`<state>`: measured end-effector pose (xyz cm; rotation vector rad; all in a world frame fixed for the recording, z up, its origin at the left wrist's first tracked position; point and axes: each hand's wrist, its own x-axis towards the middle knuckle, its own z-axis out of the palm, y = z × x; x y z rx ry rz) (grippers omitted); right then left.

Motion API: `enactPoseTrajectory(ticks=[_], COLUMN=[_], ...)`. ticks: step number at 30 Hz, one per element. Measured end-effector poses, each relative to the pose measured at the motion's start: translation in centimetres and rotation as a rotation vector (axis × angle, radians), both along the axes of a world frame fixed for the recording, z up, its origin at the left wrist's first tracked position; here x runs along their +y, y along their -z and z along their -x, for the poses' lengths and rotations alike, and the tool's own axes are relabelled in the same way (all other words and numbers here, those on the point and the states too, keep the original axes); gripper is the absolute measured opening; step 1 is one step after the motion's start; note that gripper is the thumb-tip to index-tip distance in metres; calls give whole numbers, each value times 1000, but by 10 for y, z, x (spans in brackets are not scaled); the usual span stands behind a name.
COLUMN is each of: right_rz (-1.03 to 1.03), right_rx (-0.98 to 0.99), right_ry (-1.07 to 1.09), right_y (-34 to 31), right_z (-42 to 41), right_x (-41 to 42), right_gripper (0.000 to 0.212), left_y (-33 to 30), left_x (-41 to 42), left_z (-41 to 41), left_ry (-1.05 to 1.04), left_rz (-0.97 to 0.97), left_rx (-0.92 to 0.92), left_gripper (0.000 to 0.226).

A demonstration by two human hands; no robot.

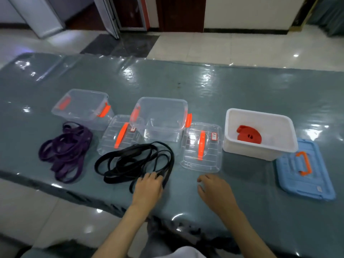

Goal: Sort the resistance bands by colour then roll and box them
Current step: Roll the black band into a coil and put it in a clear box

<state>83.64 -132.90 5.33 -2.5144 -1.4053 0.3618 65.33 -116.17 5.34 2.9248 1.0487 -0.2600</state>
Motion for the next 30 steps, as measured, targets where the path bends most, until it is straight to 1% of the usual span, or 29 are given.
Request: enactPoseTrajectory(ticks=[3, 6, 9, 10, 12, 13, 14, 16, 17, 18, 19, 20, 23, 25, 27, 29, 30], right_rz=[14, 83, 153, 173, 225, 253, 272, 269, 252, 222, 188, 160, 69, -58, -190, -296, -334], right_rx=[14, 33, 121, 169, 239, 264, 298, 416, 476, 509, 515, 497, 428, 389, 383, 394, 392], right_ry=[5, 33, 85, 106, 138, 156, 182, 259, 303, 343, 384, 421, 503, 580, 628, 596, 552], right_y=[7, 18, 30, 35, 48, 55, 62, 75, 80, 84, 87, 90, 85, 71, 50, 24, 10], right_z=[20, 42, 69, 78, 94, 103, 111, 129, 137, 145, 151, 154, 149, 135, 118, 103, 97], right_x=[33, 70, 108, 119, 139, 147, 154, 166, 172, 178, 183, 187, 193, 193, 193, 198, 202], right_gripper=[30, 31, 29, 28, 33, 38, 49, 82, 95, 98, 94, 85, 54, 33, 17, 9, 12], left_y=[13, 24, 41, 44, 52, 57, 62, 69, 70, 72, 72, 72, 75, 75, 72, 62, 53], left_x=[35, 79, 123, 135, 156, 164, 172, 187, 193, 198, 203, 207, 222, 229, 232, 232, 232], left_z=[24, 42, 57, 59, 64, 65, 68, 70, 71, 71, 72, 73, 78, 80, 81, 78, 73], left_ry=[6, 6, 111, 142, 192, 222, 248, 298, 315, 326, 323, 323, 320, 318, 309, 286, 266], left_rz=[16, 60, 125, 140, 151, 156, 170, 165, 169, 165, 166, 174, 217, 243, 271, 326, 395], left_rx=[-5, -69, 51, 61, 40, 31, 3, -45, -53, -69, -87, -108, -139, -158, -204, -263, -307], left_gripper=[28, 28, 42, 42, 34, 26, 19, 12, 10, 10, 12, 14, 11, 9, 10, 21, 31])
